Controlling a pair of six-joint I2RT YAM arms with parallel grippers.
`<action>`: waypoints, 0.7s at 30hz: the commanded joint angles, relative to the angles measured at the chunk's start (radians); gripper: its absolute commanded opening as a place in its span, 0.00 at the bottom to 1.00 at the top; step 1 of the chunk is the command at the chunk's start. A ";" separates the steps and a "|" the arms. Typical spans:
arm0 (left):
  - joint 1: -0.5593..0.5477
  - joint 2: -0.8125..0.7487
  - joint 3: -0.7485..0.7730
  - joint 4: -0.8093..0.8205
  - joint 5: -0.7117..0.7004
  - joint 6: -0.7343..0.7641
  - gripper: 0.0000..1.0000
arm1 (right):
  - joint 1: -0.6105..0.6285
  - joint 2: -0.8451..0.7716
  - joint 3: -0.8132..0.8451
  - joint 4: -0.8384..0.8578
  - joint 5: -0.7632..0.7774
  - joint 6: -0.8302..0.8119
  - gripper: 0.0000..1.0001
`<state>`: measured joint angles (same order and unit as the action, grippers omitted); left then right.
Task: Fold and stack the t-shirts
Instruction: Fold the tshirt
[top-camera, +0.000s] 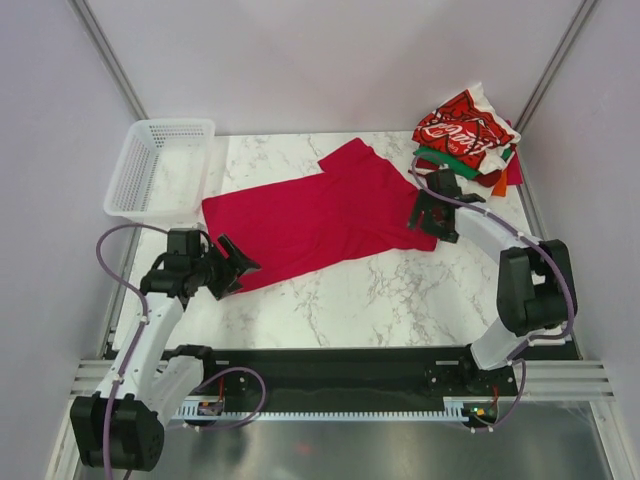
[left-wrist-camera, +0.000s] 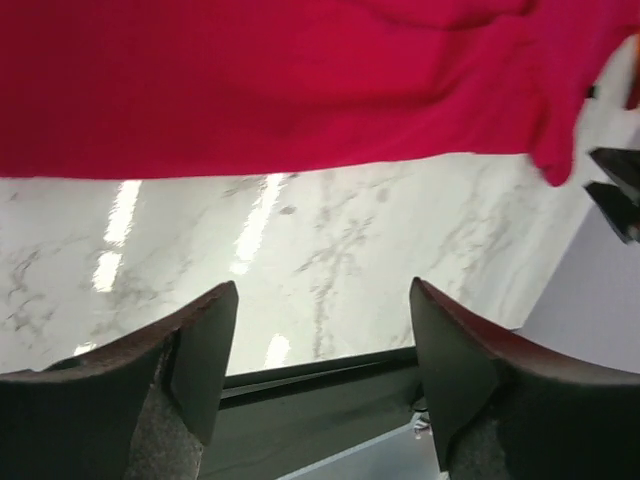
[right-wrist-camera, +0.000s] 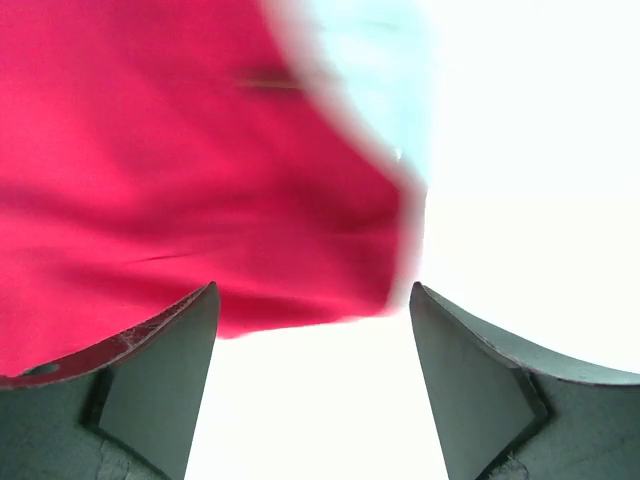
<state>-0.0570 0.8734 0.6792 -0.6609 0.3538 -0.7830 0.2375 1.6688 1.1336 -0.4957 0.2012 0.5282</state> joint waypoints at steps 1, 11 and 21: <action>0.000 -0.005 -0.108 0.110 -0.116 0.022 0.81 | -0.093 -0.072 -0.133 0.100 0.000 0.029 0.84; 0.000 0.010 -0.162 0.195 -0.317 -0.007 0.87 | -0.181 -0.001 -0.204 0.241 -0.146 0.076 0.78; 0.002 0.085 -0.234 0.279 -0.427 -0.062 0.87 | -0.199 0.071 -0.238 0.345 -0.249 0.101 0.49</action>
<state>-0.0566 0.9302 0.4675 -0.4564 -0.0086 -0.8043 0.0471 1.6882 0.9165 -0.1875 0.0174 0.6064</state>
